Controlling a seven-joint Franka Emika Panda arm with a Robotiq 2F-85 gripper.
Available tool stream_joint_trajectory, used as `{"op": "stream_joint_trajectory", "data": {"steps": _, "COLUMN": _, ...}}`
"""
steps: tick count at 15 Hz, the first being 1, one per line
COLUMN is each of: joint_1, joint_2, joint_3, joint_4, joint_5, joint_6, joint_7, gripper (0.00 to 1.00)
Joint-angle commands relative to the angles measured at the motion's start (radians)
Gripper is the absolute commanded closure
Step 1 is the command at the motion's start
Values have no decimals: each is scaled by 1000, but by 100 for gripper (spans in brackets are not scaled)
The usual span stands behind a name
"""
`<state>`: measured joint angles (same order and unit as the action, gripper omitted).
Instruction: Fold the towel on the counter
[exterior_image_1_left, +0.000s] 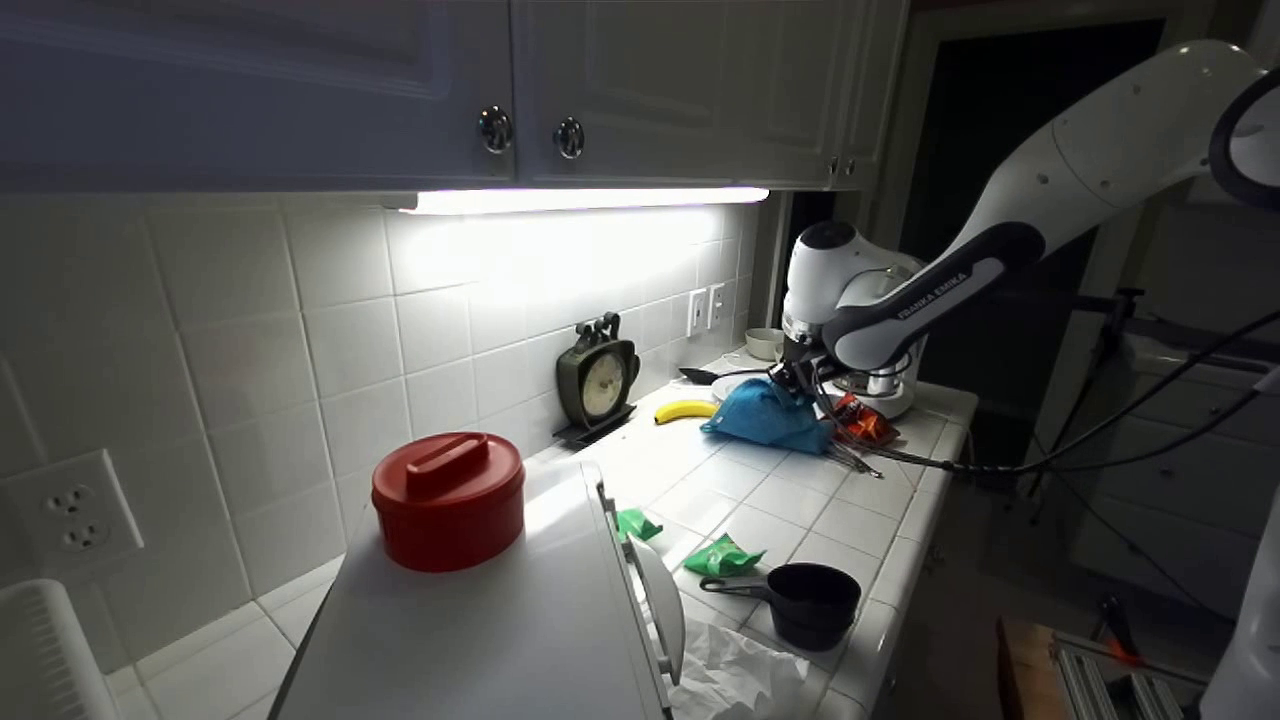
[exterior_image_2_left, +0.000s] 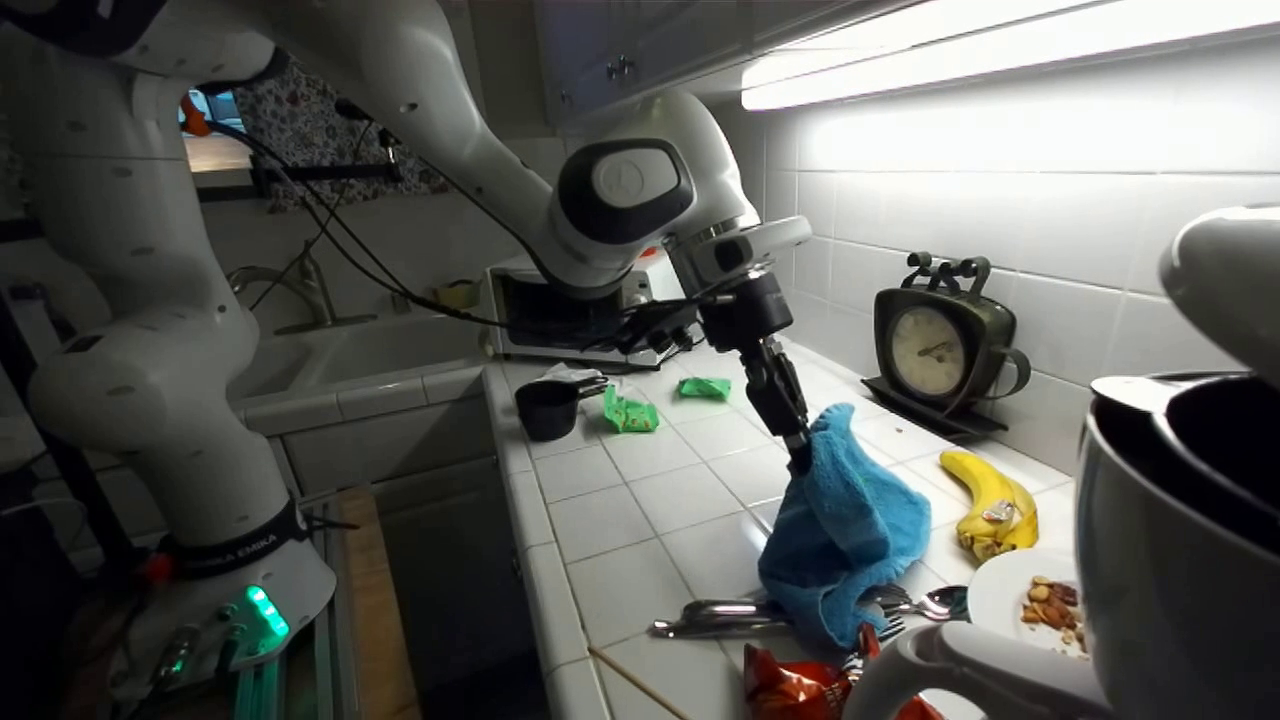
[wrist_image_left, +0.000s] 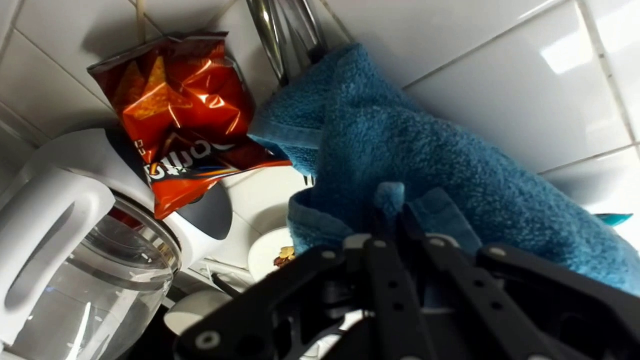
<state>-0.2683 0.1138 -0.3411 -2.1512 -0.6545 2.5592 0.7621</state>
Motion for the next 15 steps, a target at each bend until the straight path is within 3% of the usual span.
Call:
{"op": "stream_joint_trajectory", "data": {"steps": 1, "joint_1": -4, "joint_2": 45, "joint_3": -21, "joint_4": 45, "joint_5": -8, "joint_6": 12, "joint_7": 47, "gripper": 95}}
{"op": "stream_joint_trajectory", "data": {"steps": 7, "joint_1": -18, "joint_2": 120, "joint_3": -66, "joint_4": 98, "joint_5": 18, "joint_6": 7, "joint_7": 37, "gripper": 95}}
{"op": "stream_joint_trajectory", "data": {"steps": 15, "joint_1": -9, "joint_2": 225, "joint_3": -74, "joint_4": 149, "joint_5": 74, "joint_6": -5, "joint_7": 8, "gripper": 95}}
